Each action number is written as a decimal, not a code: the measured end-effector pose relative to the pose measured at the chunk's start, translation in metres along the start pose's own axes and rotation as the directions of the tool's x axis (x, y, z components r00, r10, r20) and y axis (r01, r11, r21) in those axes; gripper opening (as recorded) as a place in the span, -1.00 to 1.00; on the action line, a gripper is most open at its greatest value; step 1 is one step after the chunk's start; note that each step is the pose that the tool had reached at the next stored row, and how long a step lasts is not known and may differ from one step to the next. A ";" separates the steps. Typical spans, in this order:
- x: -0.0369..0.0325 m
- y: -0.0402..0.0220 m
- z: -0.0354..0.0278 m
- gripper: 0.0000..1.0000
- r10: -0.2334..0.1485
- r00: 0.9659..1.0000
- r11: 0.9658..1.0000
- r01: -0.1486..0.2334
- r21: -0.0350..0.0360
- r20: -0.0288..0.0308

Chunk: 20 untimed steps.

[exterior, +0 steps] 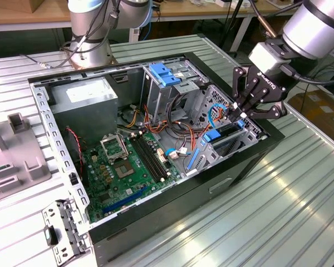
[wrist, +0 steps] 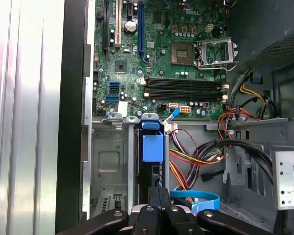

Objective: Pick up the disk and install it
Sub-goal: 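Insert the first disk wire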

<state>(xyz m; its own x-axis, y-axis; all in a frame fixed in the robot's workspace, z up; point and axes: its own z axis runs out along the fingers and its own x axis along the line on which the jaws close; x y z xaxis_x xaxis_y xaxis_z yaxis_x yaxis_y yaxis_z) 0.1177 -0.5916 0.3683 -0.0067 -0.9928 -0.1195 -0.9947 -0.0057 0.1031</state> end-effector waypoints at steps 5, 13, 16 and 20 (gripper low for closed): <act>0.0001 0.0001 0.0005 -0.79 -0.007 1.000 0.998 0.007 0.058 -0.004; 0.0000 0.0002 0.0007 -0.79 -0.012 1.000 0.994 0.013 0.109 -0.010; 0.0001 0.0002 0.0007 -0.79 -0.005 0.997 0.994 0.013 0.109 -0.079; 0.0001 0.0003 0.0008 -0.79 -0.004 0.996 0.994 0.013 0.109 -0.084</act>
<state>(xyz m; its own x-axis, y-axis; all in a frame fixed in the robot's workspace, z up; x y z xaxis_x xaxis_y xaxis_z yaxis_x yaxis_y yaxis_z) 0.1173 -0.5916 0.3676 0.0062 -0.9993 -0.0361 -1.0000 -0.0059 -0.0066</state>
